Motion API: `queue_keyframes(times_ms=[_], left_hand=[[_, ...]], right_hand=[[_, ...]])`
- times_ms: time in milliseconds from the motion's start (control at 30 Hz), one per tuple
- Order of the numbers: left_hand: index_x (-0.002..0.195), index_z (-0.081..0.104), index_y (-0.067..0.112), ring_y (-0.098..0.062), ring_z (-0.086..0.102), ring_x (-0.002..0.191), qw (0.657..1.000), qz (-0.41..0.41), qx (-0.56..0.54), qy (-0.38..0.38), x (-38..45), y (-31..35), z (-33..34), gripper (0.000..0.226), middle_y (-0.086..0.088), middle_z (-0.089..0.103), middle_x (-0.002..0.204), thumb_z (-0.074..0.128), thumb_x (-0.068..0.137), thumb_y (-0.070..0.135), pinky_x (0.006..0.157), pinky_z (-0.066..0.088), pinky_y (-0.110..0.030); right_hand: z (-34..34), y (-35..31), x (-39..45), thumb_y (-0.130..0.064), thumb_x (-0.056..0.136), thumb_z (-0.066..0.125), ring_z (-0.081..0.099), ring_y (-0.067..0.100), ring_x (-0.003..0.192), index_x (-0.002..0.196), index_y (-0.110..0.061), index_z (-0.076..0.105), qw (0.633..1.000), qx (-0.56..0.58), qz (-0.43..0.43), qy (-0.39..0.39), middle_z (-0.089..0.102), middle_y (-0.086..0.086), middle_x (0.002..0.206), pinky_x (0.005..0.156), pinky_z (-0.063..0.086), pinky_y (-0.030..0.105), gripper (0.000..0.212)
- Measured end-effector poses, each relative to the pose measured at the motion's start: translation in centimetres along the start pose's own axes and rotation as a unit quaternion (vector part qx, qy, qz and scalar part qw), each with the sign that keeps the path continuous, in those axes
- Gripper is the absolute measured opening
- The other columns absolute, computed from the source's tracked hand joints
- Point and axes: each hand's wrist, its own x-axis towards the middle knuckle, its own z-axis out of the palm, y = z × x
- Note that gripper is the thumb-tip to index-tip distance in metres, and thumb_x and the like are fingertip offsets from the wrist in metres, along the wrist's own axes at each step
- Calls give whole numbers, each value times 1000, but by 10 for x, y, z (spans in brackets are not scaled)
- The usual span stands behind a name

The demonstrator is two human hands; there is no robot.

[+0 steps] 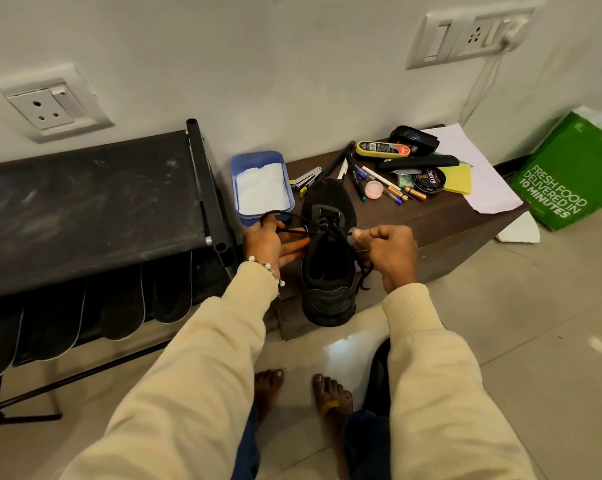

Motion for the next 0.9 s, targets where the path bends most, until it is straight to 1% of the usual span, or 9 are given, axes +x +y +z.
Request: queue_keyframes(times_ms=[67,133,233,333,433,567,733,833,900], left_hand=[[85,56,13,-25,69,67,998,49,40,19,1,1,1,25,-9,70,82,44,101,28,60,56,-32],[82,62,18,-17,56,62,989,107,93,45,-1,4,4,23,-2,61,75,49,99,26,56,51,-26],[88,69,17,-14,45,54,985,140,96,13,-16,17,12,19,-1,51,67,52,97,19,51,47,-25],[90,72,17,-14,49,53,985,150,65,-46,-41,39,22,25,-5,56,70,49,98,13,53,51,-26],[86,72,19,-14,48,53,978,177,88,-70,-64,66,33,33,-3,60,71,44,98,6,47,47,-21],[86,74,11,-16,53,56,957,237,122,-110,-101,108,49,20,-5,65,71,56,94,7,47,46,-23],[89,71,4,-19,63,56,926,289,190,-151,-136,158,66,5,-13,70,77,66,88,5,58,58,-30],[89,69,1,-23,68,64,912,306,224,-156,-154,180,76,7,-19,71,85,65,90,7,67,60,-37],[92,67,1,-25,68,69,904,310,247,-158,-165,191,80,9,-19,70,88,61,92,7,71,60,-38]], right_hand=[[-5,-1,-5,-19,84,71,62,16,60,75,-11,70,1000,10,8,-9,70,8,74,57,55,30,12],[-9,-5,-8,-16,85,70,56,15,55,73,-12,69,1000,19,16,-11,67,7,70,52,49,27,12],[-14,-21,-12,-10,86,67,51,14,50,81,-13,69,998,53,26,-17,65,8,69,47,44,25,6],[-24,-52,-24,-6,89,63,50,13,48,83,-10,68,997,68,4,-45,63,7,66,46,45,25,8],[-39,-93,-40,-4,89,62,50,12,48,77,-7,65,992,89,-14,-84,62,8,66,48,47,25,12],[-59,-150,-57,-3,89,61,49,12,47,87,1,65,985,141,-24,-100,58,10,67,44,46,22,6],[-80,-213,-87,-5,93,52,59,17,60,92,0,66,981,153,-45,-112,65,11,73,60,55,29,15],[-90,-242,-103,-2,96,42,63,22,71,93,0,65,977,157,-73,-124,67,14,82,75,57,36,23],[-97,-257,-108,2,95,39,65,23,75,91,-2,64,975,160,-90,-128,68,15,88,78,56,38,26]])
